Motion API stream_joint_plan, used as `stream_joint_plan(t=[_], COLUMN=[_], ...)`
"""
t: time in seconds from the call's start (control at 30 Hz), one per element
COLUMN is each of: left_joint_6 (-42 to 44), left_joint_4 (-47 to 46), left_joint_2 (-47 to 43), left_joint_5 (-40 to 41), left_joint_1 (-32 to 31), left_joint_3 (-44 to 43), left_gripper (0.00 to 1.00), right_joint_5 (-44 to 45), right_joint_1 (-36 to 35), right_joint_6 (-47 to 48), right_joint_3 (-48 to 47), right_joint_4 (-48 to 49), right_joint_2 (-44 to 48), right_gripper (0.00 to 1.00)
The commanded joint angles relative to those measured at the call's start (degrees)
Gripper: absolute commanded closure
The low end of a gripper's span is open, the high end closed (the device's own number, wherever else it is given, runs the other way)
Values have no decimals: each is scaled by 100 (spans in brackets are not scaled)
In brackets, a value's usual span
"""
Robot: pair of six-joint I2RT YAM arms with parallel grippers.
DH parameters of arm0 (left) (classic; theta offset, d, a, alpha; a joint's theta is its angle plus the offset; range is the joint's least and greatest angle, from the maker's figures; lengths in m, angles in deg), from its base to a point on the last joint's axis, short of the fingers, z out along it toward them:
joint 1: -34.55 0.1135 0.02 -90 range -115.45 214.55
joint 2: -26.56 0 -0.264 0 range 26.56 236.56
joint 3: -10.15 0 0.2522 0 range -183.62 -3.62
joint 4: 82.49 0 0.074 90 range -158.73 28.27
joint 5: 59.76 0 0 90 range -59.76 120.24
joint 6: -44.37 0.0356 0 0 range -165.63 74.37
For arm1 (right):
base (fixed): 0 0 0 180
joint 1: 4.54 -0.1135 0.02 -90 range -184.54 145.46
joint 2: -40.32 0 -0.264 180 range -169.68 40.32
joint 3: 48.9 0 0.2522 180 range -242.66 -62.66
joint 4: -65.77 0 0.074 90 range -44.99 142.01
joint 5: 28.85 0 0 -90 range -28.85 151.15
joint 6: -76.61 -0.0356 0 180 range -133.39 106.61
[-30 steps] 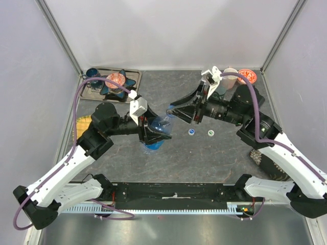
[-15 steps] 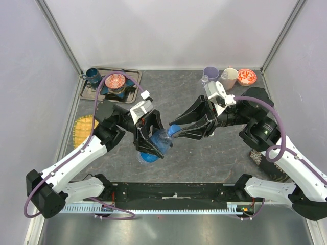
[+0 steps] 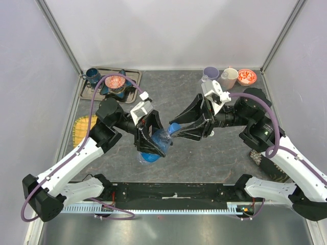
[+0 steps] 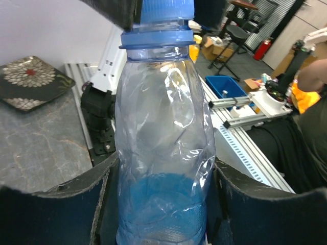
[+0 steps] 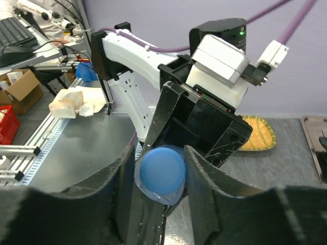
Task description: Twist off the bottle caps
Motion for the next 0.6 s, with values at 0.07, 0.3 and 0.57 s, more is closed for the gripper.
stream_joint_plan(t=[0.07, 0.3, 0.57], left_joint_6=[1326, 1643, 2573], left_joint_4=[1276, 1654, 2217], left_joint_2=[-154, -197, -470], left_joint_5=[973, 1507, 4283], left_joint_1=[33, 33, -378], left_joint_3=[-369, -413, -378], left_gripper=[59, 59, 57], right_joint_5=[758, 1979, 5134], right_joint_1=[-94, -94, -94], right_joint_6=[-478, -672, -1603], right_joint_3=[-214, -644, -1058], right_joint_4=[-311, -495, -1215], right_joint_2=[73, 46, -147], right_gripper=[32, 10, 9])
